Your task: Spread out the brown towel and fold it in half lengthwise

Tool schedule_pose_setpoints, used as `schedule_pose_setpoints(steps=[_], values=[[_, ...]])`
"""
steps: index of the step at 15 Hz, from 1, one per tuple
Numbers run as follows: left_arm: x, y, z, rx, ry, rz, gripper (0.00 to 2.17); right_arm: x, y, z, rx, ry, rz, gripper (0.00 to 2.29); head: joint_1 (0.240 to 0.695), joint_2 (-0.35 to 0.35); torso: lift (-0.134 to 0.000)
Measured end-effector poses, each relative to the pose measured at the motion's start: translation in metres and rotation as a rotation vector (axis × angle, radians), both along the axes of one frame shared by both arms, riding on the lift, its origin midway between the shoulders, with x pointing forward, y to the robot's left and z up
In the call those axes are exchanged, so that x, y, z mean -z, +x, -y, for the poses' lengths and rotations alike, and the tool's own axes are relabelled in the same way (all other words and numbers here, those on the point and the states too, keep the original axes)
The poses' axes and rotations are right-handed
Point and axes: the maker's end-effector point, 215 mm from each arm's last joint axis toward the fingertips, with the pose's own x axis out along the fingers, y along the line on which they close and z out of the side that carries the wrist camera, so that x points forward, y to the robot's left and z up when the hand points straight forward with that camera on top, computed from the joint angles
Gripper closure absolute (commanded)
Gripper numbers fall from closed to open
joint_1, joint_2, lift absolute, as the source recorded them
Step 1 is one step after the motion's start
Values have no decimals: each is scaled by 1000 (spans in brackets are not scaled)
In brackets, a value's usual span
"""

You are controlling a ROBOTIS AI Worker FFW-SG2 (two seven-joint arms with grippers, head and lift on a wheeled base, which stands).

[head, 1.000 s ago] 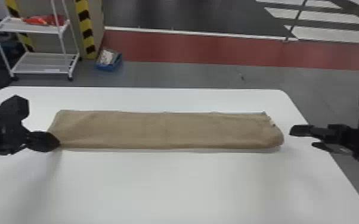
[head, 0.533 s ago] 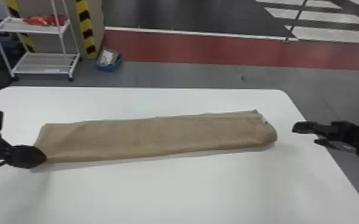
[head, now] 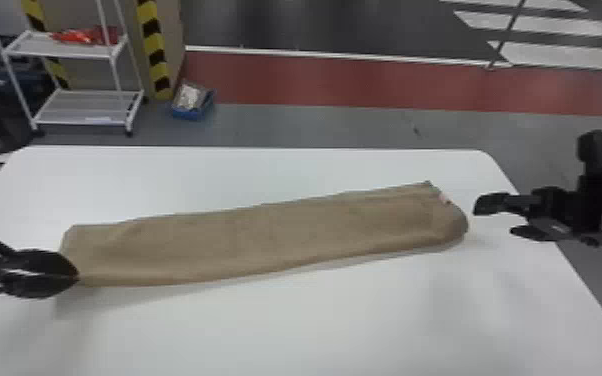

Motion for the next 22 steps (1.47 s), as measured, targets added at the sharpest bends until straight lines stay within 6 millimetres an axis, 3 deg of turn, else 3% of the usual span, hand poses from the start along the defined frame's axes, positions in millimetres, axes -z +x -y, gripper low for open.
schedule_pose_setpoints(steps=[1,4,7,10,12,14,15,17,20,22], values=[[-7,4,1,-11,-19,22,107,6,-1,-1,-4,-12,-22,167,695,-95,-124],[-16,10,4,-27,-40,60,137,21,0,-5,-16,-38,-64,174,695,-96,-124],[-19,9,3,-33,-54,69,151,27,21,-9,-30,-72,-36,181,695,-88,-124],[-22,6,-3,-43,-59,77,154,30,32,-15,-44,-87,-52,346,695,-78,-124],[-24,6,-4,-41,-61,84,154,35,36,-20,-62,-112,-72,633,695,-67,-124],[-25,5,-3,-29,-60,95,157,37,41,-26,-78,-133,-77,1312,695,-62,-124],[-26,4,-3,-26,-61,97,157,38,41,-27,-81,-138,-80,1521,695,-60,-124],[-26,4,-4,-25,-61,98,171,39,35,-25,-78,-145,-104,1659,695,-62,-124],[-27,4,-4,-20,-58,104,194,48,8,-27,-62,-100,-176,1659,695,-61,-124],[-29,5,-8,-22,-54,111,194,42,-4,-29,-65,-85,-146,1659,695,-57,-124]])
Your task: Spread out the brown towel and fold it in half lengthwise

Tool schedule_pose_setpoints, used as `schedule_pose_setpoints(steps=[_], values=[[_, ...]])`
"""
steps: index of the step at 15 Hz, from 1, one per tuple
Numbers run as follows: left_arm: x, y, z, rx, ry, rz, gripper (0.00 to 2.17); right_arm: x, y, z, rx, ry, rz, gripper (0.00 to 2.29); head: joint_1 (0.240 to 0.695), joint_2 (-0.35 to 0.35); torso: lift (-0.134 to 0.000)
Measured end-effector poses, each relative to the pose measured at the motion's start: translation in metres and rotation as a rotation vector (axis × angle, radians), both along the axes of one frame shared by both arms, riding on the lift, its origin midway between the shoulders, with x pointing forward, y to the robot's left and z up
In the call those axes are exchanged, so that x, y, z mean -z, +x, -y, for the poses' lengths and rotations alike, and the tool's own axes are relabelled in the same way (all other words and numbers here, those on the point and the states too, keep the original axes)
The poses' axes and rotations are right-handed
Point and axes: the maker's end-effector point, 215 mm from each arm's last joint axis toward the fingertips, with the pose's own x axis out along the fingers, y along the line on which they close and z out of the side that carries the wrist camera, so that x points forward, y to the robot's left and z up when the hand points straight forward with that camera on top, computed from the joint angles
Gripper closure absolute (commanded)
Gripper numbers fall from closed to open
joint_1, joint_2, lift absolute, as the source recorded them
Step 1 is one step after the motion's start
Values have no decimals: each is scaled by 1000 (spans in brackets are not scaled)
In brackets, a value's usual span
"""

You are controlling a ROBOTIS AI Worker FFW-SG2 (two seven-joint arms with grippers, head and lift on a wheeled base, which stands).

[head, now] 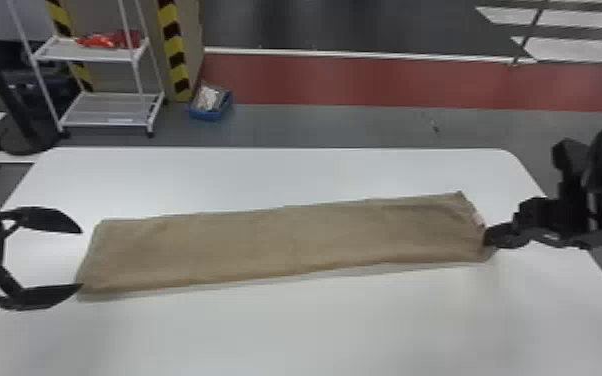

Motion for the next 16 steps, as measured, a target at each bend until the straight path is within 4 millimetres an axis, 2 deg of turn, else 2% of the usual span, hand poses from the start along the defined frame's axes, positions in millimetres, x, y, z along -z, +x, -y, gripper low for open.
schedule_pose_setpoints(steps=[5,9,10,11,13,14,16], values=[[-5,0,-5,6,12,20,161,-25,-26,16,-46,-33,137,1659,695,-64,-124],[-6,1,-3,18,17,21,144,-38,-40,16,-87,-15,183,1649,695,-71,-124],[-7,2,-3,20,19,21,144,-39,-43,16,-98,-20,186,1497,695,-72,-124],[-6,2,-3,23,21,19,144,-38,-48,16,-111,-26,184,1237,695,-73,-124],[-3,-3,-3,51,36,4,144,-35,-55,21,-126,-48,167,137,695,-79,-124],[0,-8,-2,82,50,-7,144,-33,-58,22,-138,-57,155,66,695,-81,-124],[2,-7,-1,98,63,-3,144,-27,-62,29,-136,-94,127,90,695,-91,-124]])
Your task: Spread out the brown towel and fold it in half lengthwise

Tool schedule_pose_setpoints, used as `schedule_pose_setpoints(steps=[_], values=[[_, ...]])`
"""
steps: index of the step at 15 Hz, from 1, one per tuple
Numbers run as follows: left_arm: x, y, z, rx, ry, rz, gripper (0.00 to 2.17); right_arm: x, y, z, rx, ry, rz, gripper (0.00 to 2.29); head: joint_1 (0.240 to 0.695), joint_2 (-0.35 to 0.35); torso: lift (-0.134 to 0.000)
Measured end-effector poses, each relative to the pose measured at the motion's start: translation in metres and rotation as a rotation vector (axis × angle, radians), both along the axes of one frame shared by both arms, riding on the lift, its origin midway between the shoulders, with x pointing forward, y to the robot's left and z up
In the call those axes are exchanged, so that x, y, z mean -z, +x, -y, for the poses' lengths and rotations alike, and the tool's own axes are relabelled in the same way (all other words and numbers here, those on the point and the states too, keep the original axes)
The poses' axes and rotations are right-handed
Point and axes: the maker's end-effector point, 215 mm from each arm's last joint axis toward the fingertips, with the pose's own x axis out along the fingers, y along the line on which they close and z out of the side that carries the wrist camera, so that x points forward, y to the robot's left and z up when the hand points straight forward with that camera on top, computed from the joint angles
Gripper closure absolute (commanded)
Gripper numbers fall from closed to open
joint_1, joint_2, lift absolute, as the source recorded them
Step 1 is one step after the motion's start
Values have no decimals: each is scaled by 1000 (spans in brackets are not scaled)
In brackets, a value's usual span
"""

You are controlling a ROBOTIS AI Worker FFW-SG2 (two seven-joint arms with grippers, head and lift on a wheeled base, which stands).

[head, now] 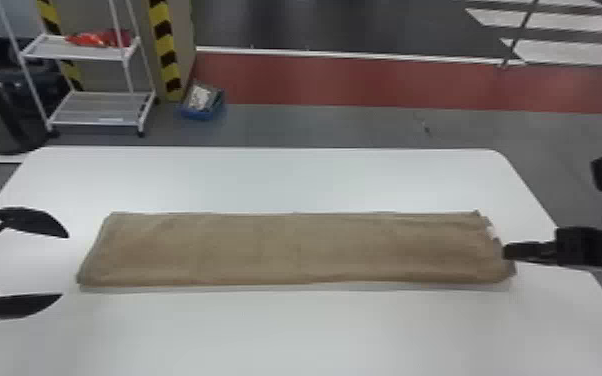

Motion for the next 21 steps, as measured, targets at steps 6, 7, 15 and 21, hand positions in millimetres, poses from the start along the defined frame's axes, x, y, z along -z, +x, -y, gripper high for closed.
schedule_pose_setpoints(steps=[6,7,15,21], values=[[-1,9,9,2,-15,20,147,22,15,31,118,-35,-97,211,695,-135,-124],[-2,9,10,4,-18,24,147,26,17,34,137,-39,-121,211,695,-140,-124],[-20,15,8,-16,-53,66,154,8,56,21,193,24,-105,232,695,-118,-124],[-22,15,9,-18,-68,73,154,10,78,30,184,-59,-132,475,695,-123,-124]])
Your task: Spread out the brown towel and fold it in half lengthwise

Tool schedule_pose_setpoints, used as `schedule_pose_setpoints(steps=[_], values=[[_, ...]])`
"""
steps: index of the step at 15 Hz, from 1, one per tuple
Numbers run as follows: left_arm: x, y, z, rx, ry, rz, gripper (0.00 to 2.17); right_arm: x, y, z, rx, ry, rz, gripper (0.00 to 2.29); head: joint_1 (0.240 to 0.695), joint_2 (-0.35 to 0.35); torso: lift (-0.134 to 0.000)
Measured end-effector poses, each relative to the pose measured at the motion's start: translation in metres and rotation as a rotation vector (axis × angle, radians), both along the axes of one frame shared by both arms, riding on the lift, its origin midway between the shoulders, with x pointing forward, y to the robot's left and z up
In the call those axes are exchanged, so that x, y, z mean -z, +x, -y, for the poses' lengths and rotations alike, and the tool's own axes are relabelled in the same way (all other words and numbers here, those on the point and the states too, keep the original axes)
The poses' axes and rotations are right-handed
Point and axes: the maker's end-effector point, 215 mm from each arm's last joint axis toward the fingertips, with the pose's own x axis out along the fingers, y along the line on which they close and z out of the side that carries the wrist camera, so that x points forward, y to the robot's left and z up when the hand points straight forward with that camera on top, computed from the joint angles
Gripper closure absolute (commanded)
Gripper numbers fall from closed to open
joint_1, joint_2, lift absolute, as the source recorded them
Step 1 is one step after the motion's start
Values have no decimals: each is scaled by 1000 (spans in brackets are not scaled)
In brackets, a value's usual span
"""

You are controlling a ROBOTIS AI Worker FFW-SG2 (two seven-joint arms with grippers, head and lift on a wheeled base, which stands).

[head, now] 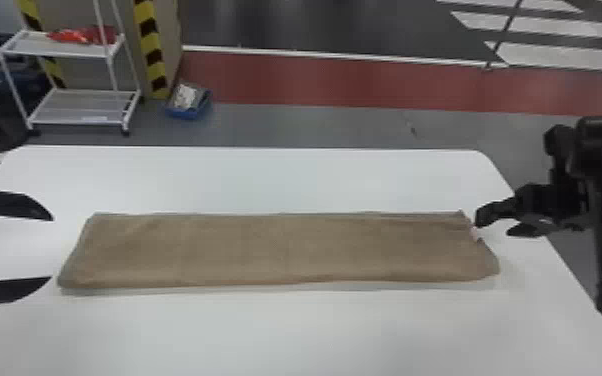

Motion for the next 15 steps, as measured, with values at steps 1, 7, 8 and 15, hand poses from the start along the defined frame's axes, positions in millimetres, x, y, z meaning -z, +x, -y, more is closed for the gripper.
schedule_pose_setpoints(steps=[1,7,8,15], values=[[0,0,0,-1,-2,1,154,2,4,2,-8,-23,0,475,695,-125,-124],[2,-2,-2,-4,-3,2,154,12,20,-4,-50,-79,-3,586,695,-117,-124],[2,-2,-2,-3,-2,4,154,13,22,-6,-56,-86,-4,589,695,-116,-124],[5,-5,-1,9,4,8,157,11,33,-13,-70,-85,7,826,695,-107,-124]])
